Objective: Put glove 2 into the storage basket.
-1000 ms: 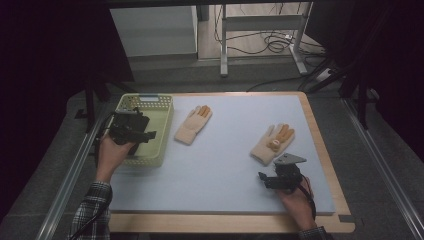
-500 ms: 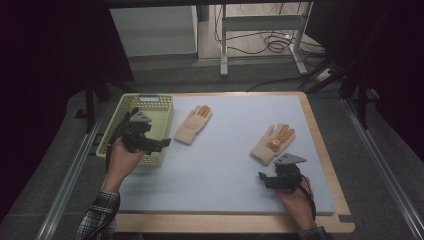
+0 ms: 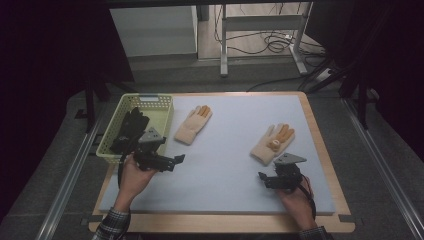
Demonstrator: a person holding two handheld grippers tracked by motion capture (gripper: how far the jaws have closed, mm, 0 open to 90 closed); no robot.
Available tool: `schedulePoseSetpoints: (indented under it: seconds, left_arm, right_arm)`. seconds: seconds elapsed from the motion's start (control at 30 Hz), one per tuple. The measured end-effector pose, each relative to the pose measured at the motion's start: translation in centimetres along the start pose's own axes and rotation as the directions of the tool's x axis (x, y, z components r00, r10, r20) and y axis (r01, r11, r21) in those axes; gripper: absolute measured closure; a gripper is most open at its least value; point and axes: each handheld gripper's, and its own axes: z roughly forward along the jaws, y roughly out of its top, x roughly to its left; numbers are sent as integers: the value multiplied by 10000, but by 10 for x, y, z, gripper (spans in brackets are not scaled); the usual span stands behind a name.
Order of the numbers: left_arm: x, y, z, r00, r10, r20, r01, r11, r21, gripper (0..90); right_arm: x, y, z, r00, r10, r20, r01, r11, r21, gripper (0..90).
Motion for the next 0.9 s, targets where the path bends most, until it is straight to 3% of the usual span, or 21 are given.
schedulePoseSetpoints:
  seconds: [0.1, 0.3, 0.57, 0.77, 0.9]
  left_arm:
    - [-16, -11, 3, 9994, 330, -103, -330, 9994, 63, 33]
    - [-28, -34, 14, 9996, 288, -56, -286, 9992, 282, 34]
    - [-28, -65, 25, 9996, -50, -275, 67, 9982, 602, 35]
    - [-26, -84, 34, 9986, 22, -522, 41, 9928, 1201, 37]
    - [-24, -94, 43, 9984, 125, -549, -37, 9874, 1583, 34]
  right_arm:
    - [0, 0, 0, 10000, 13, -11, -13, 10000, 6, 226]
    - [0, 0, 0, 10000, 15, -9, -15, 10000, 16, 226]
    - [1, 0, -1, 10000, -48, -22, 48, 10000, -4, 235]
    - [5, 0, -2, 9997, -233, 110, 234, 9997, -102, 266]
    - [12, 4, -1, 9988, -99, -490, 86, 9996, -282, 300]
